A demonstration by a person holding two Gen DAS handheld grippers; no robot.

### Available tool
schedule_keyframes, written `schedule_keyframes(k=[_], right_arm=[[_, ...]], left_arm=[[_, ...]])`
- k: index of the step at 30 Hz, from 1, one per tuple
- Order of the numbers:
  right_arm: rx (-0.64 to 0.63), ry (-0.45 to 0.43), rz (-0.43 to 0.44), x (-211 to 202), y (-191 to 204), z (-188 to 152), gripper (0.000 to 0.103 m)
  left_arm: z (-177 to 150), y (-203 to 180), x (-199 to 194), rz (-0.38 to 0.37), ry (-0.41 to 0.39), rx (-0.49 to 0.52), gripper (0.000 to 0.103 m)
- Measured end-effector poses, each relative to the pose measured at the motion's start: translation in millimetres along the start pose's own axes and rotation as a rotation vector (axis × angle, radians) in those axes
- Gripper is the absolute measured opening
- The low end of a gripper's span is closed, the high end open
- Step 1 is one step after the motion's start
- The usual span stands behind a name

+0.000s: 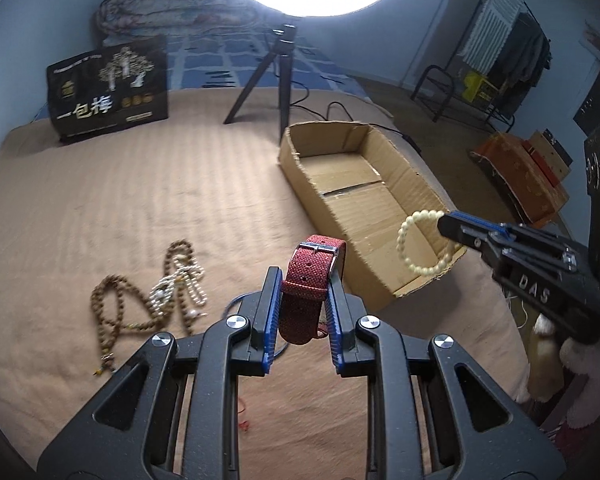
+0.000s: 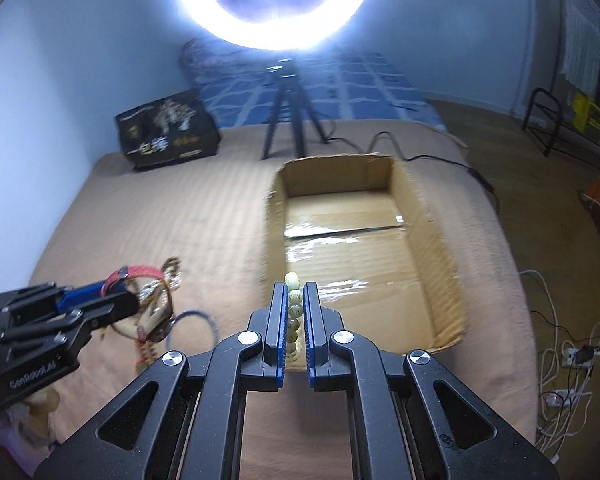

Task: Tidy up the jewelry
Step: 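Carry the red watch and cream bracelet into the cardboard box and release both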

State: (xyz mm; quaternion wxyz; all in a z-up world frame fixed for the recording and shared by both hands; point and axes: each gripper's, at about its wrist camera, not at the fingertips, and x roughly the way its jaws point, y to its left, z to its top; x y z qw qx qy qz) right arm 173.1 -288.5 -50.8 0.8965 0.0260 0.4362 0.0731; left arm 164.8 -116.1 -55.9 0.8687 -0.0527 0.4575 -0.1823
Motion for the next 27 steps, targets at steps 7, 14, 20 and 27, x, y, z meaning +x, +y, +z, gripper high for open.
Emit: schedule_keyframes(k=[7,14,20,27], right_arm=[[0.034,-0.005,-0.065,6.3,-27.4,5.0,0.006],[0.059,0.011,-0.115,16.2,-49.2,6.0,0.006],[0.081,0.033,-0.142,26.9,-63.2,6.2,0.006],[0.107,0.051,-0.156,37.5,-75.0,6.7,0.006]], left_arm=[[12.0,-18.9,18.0,-0.033,-0.003,0.0,0.02],[22.7,-42.9,41.8,-0.08,0.003,0.006,0.02],[27.5,-56.2,64.4,-0.1,0.022,-0.003,0.02],[28.6,-61.1,86.9,-0.088,0.039,-0.008,0.02]])
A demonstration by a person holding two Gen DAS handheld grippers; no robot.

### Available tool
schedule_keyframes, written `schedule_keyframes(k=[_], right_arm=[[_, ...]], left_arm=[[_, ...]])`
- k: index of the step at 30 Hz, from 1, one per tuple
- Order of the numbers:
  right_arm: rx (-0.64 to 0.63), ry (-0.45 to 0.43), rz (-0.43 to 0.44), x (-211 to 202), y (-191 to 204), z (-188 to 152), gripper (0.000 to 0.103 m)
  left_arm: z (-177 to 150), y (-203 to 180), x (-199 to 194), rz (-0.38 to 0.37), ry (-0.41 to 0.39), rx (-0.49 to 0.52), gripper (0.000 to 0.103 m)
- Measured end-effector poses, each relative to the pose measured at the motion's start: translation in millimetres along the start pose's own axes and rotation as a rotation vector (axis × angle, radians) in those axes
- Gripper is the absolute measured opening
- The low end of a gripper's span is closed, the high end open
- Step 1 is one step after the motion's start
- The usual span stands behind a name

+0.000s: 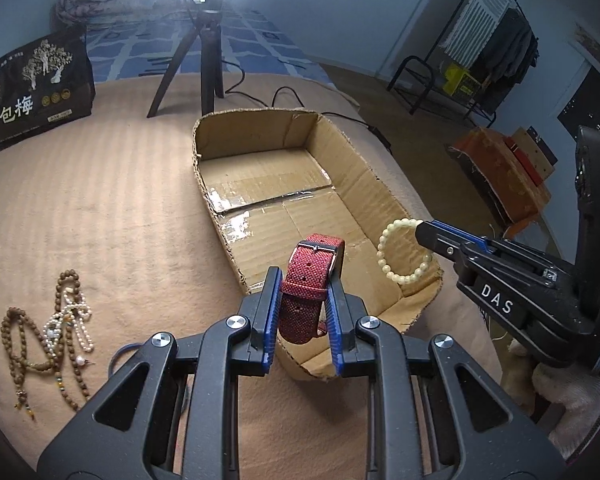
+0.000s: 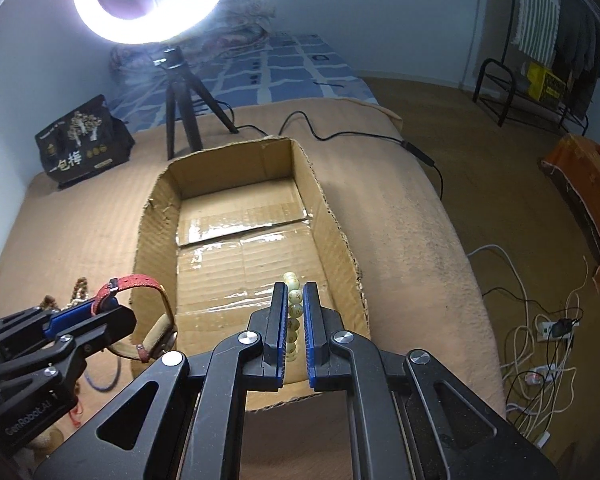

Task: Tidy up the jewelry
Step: 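Carry the red watch and cream bracelet into the cardboard box and release both, then move both open tools back over the brown bead strands and pearls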

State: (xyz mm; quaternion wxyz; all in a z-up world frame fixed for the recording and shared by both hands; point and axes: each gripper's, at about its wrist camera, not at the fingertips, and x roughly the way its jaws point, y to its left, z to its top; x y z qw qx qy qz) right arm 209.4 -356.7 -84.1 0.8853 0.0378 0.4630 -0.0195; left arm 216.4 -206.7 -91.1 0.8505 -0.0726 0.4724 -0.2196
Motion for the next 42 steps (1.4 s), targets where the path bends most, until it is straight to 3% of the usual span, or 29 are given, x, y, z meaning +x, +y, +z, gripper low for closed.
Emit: schedule_keyframes(k=[14,16,17,18,19,20,21,42], right_arm=[[0.031,0.032,-0.016,11.7,-5.8,-2.2,0.006],[0.037,0.025,-0.022,10.8,-7.0,-2.1,0.006],[0.035,0.026,-0.027,10.6,-7.3,-1.8,0.007],[0.033,0.026,-0.033,10.2,-6.9,-1.7,0.017],[0.032,0.025,-0.044,9.8,-7.0,-1.6,0.026],[0.034,0.022,-0.047,9.7,-7.4,-1.5,0.044],[0.04,0.014,-0.045,8.4,-7.8,-1.5,0.05],[0.051,-0.024,-0.028,-7.4,2.8,-0.5,0.051]], left_arm=[[-4.9,-4.4,12.3,0.021,0.026,0.015,0.02],[-3.7,-4.3,11.0,0.021,0.023,0.013,0.023],[-3.4,-3.4,10.8,0.02,0.022,0.011,0.032],[-3.2,-2.8,9.9,0.022,0.018,0.008,0.04],[-3.3,-2.4,9.1,0.028,0.013,0.007,0.043],[-3.2,-2.4,9.3,0.033,0.011,0.007,0.043],[-3.2,-2.1,9.3,0.036,0.012,0.009,0.043],[-7.7,15.5,-13.2,0.073,-0.02,0.004,0.044]])
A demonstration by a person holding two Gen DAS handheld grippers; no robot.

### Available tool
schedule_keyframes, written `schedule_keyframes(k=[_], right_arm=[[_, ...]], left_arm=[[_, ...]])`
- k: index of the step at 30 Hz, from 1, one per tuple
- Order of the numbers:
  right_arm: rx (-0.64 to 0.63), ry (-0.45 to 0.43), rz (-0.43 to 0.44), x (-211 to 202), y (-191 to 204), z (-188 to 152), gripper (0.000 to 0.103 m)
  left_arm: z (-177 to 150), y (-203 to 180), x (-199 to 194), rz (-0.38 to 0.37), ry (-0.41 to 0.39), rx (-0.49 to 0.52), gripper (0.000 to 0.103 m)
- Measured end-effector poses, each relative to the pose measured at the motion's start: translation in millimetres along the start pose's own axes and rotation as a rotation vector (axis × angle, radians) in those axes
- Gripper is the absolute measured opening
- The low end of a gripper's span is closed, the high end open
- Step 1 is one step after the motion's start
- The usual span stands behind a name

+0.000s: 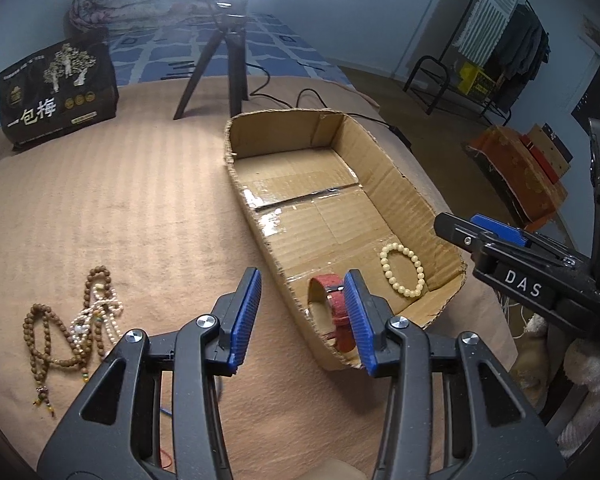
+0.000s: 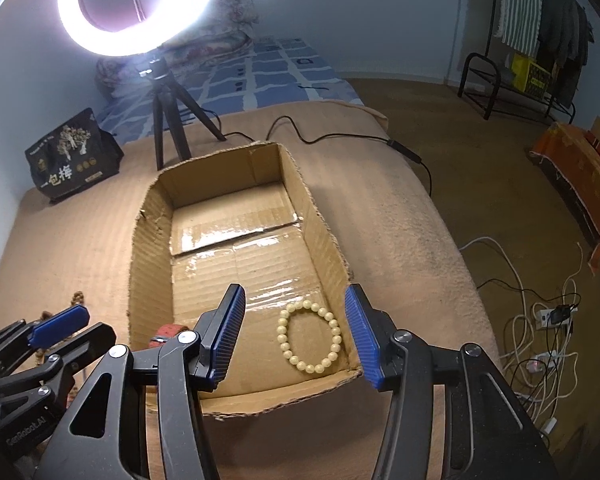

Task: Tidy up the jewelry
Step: 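Move both open tools back over the brown bead strands and pearls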

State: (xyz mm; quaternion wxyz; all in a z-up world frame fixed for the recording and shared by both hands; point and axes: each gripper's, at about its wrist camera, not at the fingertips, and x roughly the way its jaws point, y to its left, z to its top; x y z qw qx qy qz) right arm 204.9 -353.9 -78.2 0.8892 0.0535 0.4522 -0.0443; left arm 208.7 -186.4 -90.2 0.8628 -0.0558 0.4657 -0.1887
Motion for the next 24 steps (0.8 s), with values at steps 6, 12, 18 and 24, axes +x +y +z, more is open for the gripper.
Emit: schedule_keyframes(k=[6,12,18,24], right_arm=[[-0.023,-0.016,0.028,-7.5,17.0,0.6,0.051],[-0.043,-0.026,0.066,-16.4,36.5,0.8,0.051],[-0.066,-0.03,0.109,-24.9,59.9,-1.2,0.052],[-0.106,-0.028,0.151,-32.4,82.5,-7.1,0.052]], left_arm=[[0.3,23.2,-16.2,0.018,-0.014,-0.021,0.044],[-1.9,46.7,-38.8,0.055,-0.03,-0.021,0.044],[-4.1,73.0,-61.9,0.089,-0.043,-0.049,0.044],[-4.0,101.0,-81.3,0.123,-0.049,-0.082,0.044]])
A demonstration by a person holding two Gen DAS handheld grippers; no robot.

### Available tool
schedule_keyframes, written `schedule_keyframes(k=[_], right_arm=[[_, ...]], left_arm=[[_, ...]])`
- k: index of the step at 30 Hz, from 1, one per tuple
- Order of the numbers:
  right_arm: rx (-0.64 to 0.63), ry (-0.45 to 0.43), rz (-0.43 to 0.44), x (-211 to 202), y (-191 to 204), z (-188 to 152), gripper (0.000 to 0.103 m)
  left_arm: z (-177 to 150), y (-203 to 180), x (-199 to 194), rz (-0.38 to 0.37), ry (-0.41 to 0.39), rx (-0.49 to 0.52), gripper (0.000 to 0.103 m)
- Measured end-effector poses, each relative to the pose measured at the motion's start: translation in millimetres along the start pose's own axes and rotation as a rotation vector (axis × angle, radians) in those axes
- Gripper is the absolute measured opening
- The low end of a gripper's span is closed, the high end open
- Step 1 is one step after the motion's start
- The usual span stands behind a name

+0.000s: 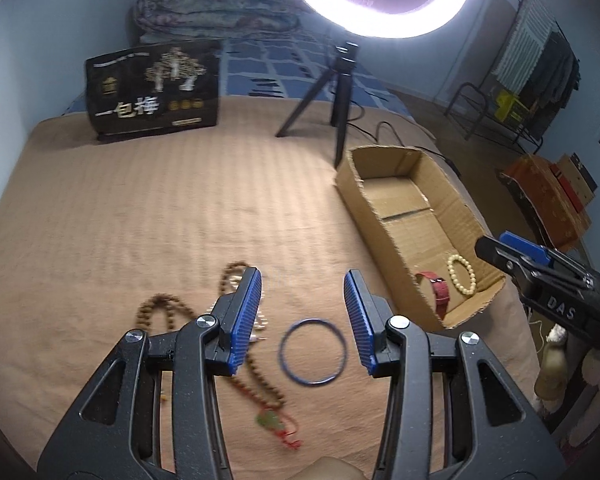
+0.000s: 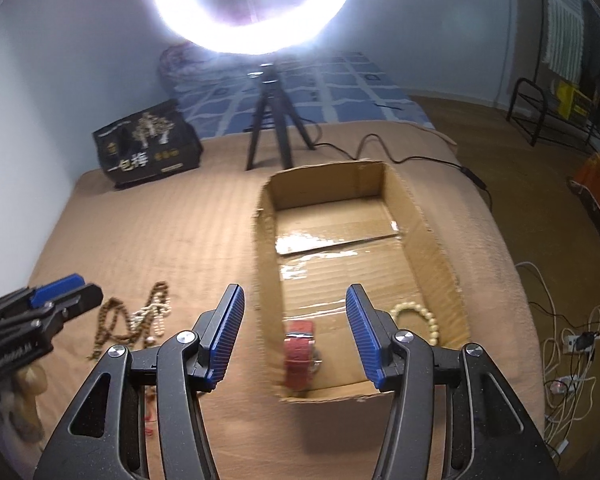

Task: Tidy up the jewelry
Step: 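Move both open tools back over the brown bead strands and pearls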

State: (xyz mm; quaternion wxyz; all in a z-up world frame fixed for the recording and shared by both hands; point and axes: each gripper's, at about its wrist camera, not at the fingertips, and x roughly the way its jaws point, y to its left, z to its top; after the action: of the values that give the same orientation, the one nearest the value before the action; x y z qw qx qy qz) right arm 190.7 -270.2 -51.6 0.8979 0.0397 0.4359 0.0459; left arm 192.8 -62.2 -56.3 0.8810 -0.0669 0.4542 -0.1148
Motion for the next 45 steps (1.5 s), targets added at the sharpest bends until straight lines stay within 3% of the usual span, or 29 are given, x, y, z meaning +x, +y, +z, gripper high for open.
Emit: schedule_keyframes(k=[6,13,22,33,36,45], right_arm=[[-0.051,0.015,0.033,1.7,22.1,-2.7,0.052],[-0.041,0.053,0.082,15.6,41.2,-3.5,0.052],[-0.026,0.154,0.151,57.4,75.9,-3.7,0.052],[0.016,0.324,0.265,118.2,102.8,-18.1,0.052],[-0.011,0.353,0.262,127.4,111.0,-22.6,0.042],[-0.02,0.409,0.27,151.3,125.5,-29.4,0.034]], left_arm=[[1.3,31.9,-12.9,0.055,0.0,-0.012,0.044],[-4.4,78.7,-12.6,0.077,0.028,-0.104,0.044],[-16.2,114.9,13.5,0.083,0.111,-0.157,0.044],[-29.3,132.1,35.8,0.096,0.182,-0.137,0.044],[-32.7,137.7,42.9,0.093,0.202,-0.143,0.044],[-36.0,151.7,54.9,0.074,0.231,-0.187,0.044]])
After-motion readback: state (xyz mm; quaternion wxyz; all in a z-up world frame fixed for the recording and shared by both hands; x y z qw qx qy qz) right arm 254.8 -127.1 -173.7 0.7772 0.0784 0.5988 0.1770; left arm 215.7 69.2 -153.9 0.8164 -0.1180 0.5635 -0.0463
